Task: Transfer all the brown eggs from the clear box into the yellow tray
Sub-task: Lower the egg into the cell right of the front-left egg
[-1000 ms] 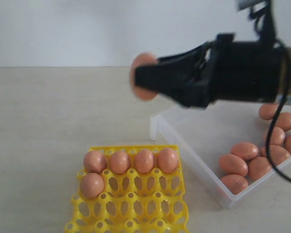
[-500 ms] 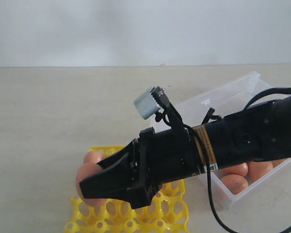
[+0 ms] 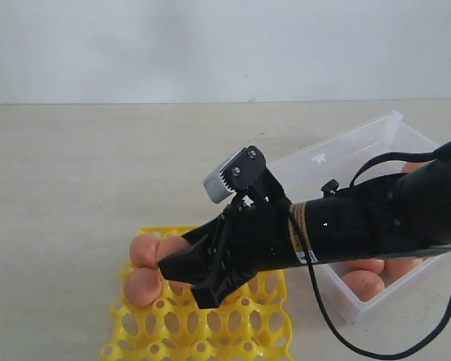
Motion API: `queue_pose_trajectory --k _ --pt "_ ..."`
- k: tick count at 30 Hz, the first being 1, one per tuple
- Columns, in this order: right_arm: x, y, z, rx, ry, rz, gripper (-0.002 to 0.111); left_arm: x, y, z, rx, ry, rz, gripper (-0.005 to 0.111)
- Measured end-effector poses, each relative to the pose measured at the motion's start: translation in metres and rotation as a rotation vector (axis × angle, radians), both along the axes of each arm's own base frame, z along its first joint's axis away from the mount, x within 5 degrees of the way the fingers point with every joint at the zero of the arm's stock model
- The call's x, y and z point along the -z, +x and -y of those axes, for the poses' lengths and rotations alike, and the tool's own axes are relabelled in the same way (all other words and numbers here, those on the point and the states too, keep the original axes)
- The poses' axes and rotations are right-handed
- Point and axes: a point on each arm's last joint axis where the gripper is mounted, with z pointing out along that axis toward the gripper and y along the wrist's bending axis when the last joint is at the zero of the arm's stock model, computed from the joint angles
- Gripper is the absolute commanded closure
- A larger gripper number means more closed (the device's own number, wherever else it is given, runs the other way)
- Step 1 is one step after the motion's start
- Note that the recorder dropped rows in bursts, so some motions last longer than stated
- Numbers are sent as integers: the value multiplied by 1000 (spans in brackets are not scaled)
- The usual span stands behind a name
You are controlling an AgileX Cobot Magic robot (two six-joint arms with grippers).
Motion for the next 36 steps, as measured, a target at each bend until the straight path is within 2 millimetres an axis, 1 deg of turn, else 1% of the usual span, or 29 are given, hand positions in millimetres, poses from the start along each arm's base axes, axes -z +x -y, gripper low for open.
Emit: queue_pose_trajectory --k 4,15,23,28,33,36 --pt "3 1 2 2 -46 27 108 0 0 0 0 0 0 103" --pt "3 3 2 16 -44 31 108 0 0 0 0 0 0 103" --pt "13 5 -2 7 -61 11 108 0 0 0 0 0 0 103" --pt "14 2 -8 -4 -82 9 108 0 0 0 0 0 0 103" --pt "24 2 -9 -5 -100 -15 108 0 0 0 0 0 0 103" --pt "25 2 -9 -4 -100 -21 108 0 0 0 0 0 0 103"
